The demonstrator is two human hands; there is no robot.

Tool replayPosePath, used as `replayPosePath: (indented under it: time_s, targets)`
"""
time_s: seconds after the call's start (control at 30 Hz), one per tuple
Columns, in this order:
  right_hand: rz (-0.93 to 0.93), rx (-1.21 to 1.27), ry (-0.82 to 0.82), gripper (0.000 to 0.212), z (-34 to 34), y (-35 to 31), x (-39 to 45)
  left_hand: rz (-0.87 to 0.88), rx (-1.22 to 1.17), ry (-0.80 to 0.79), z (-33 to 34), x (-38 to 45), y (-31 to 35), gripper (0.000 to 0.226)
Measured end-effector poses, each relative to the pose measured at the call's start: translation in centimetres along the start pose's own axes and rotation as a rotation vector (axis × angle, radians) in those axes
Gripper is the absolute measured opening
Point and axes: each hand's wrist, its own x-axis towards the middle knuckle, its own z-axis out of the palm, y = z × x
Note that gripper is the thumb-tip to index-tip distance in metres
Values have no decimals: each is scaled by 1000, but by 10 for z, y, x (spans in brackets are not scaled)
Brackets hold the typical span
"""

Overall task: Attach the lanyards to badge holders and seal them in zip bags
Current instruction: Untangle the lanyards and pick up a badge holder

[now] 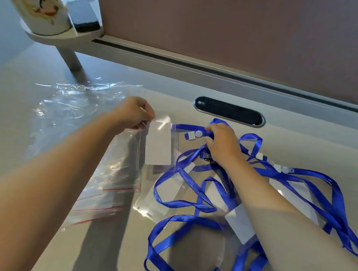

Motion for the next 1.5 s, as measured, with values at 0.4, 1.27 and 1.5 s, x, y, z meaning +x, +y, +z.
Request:
replayPosePath:
  time_s: [0.4, 1.27, 1.5]
  targets:
    - [-36, -230, 41, 23, 20, -5, 13, -26, -42, 140, 3, 10, -19, 40]
    - [223, 978, 37, 20, -137, -61, -74, 266, -385, -21, 1, -110, 93, 23]
    - [265, 1252, 80, 19, -147, -62, -86, 123, -954, -360, -5, -135, 102, 17]
